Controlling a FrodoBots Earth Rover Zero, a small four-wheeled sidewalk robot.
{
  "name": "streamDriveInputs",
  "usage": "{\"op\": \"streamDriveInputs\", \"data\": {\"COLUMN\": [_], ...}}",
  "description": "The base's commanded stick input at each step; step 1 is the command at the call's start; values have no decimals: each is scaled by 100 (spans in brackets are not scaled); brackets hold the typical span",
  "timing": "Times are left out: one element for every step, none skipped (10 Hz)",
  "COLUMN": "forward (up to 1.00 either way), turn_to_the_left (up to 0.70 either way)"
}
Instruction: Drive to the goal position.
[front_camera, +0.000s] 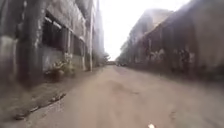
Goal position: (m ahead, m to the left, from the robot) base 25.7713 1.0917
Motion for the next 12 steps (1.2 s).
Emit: {"op": "streamDriveInputs", "data": {"forward": [100,100,100,100,100,100,100,100,100,100,100,100], "turn_to_the_left": [0,0,0,0,0,0,0,0,0,0,0,0]}}
